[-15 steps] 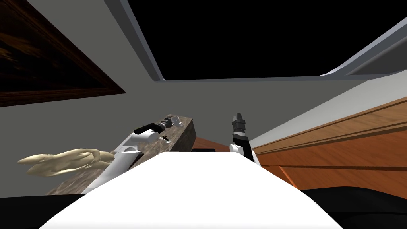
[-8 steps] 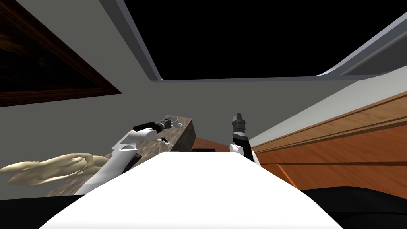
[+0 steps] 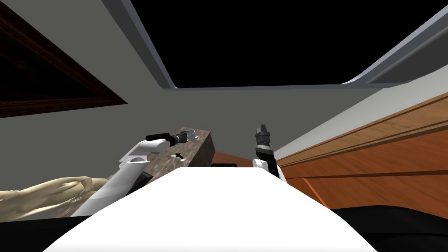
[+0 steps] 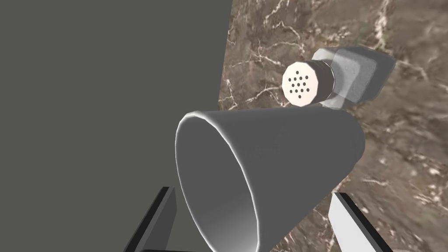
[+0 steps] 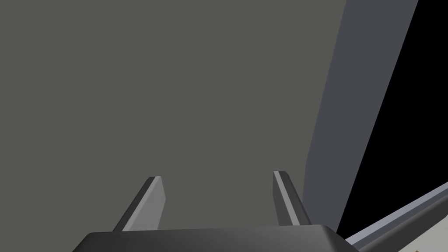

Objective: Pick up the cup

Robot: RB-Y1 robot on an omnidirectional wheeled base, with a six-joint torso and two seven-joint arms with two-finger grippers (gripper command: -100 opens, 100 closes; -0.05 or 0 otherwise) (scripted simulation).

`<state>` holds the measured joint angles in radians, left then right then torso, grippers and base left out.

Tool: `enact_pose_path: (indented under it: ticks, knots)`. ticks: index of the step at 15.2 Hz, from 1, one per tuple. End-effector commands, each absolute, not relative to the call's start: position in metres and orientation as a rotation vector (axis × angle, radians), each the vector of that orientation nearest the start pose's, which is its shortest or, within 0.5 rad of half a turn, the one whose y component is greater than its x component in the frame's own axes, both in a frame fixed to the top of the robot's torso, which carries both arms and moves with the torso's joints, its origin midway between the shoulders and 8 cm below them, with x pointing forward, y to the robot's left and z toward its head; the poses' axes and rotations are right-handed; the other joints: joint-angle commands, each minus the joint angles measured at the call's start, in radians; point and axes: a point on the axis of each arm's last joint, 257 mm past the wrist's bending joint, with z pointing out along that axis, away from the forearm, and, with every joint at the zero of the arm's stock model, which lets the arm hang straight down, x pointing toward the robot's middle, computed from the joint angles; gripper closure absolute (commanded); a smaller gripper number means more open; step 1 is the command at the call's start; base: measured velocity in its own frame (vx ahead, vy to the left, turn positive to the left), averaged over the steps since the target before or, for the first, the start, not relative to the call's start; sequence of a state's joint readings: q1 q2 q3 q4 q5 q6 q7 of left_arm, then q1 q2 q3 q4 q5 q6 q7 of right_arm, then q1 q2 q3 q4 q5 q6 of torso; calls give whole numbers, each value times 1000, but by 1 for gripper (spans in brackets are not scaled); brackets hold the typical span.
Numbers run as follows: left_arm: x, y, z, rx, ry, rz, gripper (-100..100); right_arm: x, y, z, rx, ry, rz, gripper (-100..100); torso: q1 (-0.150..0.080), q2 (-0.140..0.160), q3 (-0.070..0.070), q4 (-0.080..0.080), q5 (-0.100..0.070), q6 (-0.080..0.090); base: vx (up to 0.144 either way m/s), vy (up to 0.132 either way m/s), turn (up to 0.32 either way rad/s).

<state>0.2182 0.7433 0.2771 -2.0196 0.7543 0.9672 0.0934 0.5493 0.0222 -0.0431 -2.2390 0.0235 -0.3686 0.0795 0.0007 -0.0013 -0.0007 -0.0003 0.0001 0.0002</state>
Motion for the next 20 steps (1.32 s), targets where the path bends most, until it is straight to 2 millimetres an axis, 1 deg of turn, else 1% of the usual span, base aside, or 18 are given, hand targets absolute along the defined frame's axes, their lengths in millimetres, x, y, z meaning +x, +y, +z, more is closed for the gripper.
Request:
enact_pose_path:
  ticks: [1, 3, 4, 6, 8, 10, 12, 14, 15, 17, 18, 19, 20]
  knots:
    - [424, 433, -223, -1744, 1670, -789, -100, 362, -308, -37, 795, 773, 1099, 0, 0, 0, 0, 0, 0, 0, 16, 16, -95]
    - [420, 433, -228, -1762, 1686, -768, -100, 362, -308, -37, 795, 773, 1099, 0, 0, 0, 0, 0, 0, 0, 11, 11, -25]
    - [419, 438, -226, -1788, 1698, -762, -100, 362, -308, -37, 795, 773, 1099, 0, 0, 0, 0, 0, 0, 0, 13, 9, -69]
    - [412, 438, -233, -1815, 1722, -729, -100, 362, -308, -37, 795, 773, 1099, 0, 0, 0, 0, 0, 0, 0, 13, 15, -73]
    - [410, 442, -230, -1843, 1737, -720, -100, 362, -308, -37, 795, 773, 1099, 0, 0, 0, 0, 0, 0, 0, 11, 10, -39]
    - [402, 443, -237, -1868, 1760, -687, -100, 362, -308, -37, 795, 773, 1099, 0, 0, 0, 0, 0, 0, 0, 16, 15, -67]
    - [400, 446, -234, -1896, 1775, -677, -100, 362, -308, -37, 795, 773, 1099, 0, 0, 0, 0, 0, 0, 0, 12, 9, -39]
    - [393, 446, -239, -1918, 1795, -648, -100, 362, -308, -37, 795, 773, 1099, 0, 0, 0, 0, 0, 0, 0, 16, 13, -68]
    - [393, 449, -234, -1937, 1803, -650, -100, 362, -308, -37, 795, 773, 1099, 0, 0, 0, 0, 0, 0, 0, 15, 13, -93]
    - [384, 449, -240, -1963, 1828, -613, -100, 362, -308, -37, 795, 773, 1099, 0, 0, -1, 0, 0, 0, 0, 17, 15, -59]
    - [384, 449, -240, -1965, 1830, -611, -100, 362, -308, -37, 795, 773, 1099, 0, 0, 0, 0, 0, 0, 0, 10, 11, 13]
    - [380, 451, -236, -1990, 1845, -602, -100, 362, -308, -37, 795, 773, 1099, 0, 0, 0, 0, 0, 0, -1, 12, 11, -74]
    - [377, 452, -239, -2001, 1856, -585, -100, 362, -308, -37, 795, 773, 1099, 0, 0, 0, 0, 0, 0, 0, 14, 15, -88]
